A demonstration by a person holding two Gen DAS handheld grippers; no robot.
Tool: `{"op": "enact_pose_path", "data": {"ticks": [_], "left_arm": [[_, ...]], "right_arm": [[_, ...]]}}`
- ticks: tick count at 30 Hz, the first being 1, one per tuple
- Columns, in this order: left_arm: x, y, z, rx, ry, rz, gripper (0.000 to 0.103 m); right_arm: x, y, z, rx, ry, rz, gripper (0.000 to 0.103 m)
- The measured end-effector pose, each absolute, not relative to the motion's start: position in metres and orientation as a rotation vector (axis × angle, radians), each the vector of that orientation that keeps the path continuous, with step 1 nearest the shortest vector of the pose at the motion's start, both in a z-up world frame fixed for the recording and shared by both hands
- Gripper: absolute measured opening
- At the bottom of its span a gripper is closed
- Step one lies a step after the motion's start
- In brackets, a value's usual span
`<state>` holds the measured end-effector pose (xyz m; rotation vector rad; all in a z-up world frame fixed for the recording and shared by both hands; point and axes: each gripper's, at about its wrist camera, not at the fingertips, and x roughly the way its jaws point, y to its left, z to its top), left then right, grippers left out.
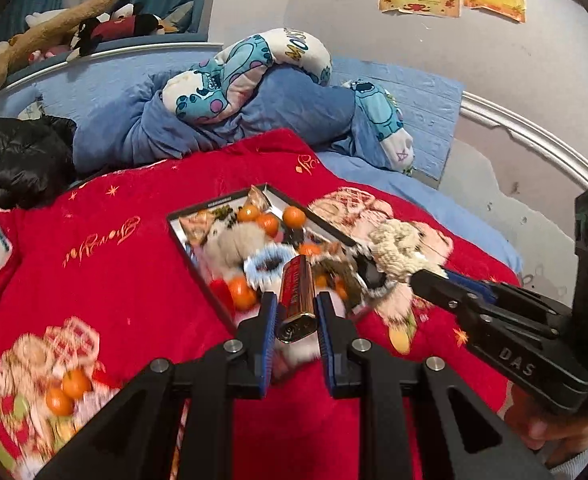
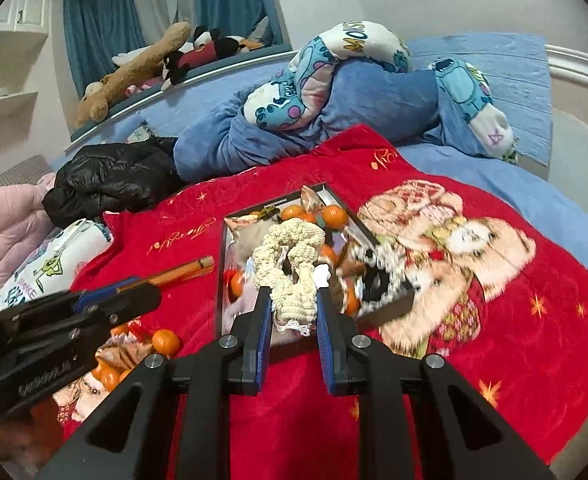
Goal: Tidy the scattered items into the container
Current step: 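Carry the bar and scrunchie in both grippers over to the black box, then open the left gripper to drop the bar while the right drops the scrunchie into the box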
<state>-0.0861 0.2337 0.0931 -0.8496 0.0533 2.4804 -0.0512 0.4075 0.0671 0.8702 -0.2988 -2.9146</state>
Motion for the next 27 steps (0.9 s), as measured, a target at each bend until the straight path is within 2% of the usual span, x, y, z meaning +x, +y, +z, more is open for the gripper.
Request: {"op": "enact_pose_path", "data": {"ticks": [7, 18, 25, 27], "left_arm": [[-0.171, 0.265, 0.095, -0.890, 0.032, 2.439, 0.020], [-0.291, 0.313, 0.062, -1.021, 0.005, 2.404, 0.020], [-0.339, 0.332, 0.029, -1.120, 0.056, 2.402, 0.020], [-0.346, 0.335, 0.021, -1.137, 0.063, 2.398, 0.020]], "right_arm": [[-0.115, 0.416, 0.069, 0.946, -0.277, -2.821, 0.020], [-0.207, 0.437, 0.034, 1.101, -0.255, -2.787, 0.020], [-0.226, 0.436, 0.013, 1.170, -0.209, -2.772, 0.020], [-0.228, 0.433, 0.009, 1.189, -0.143, -2.780, 0.020]]}}
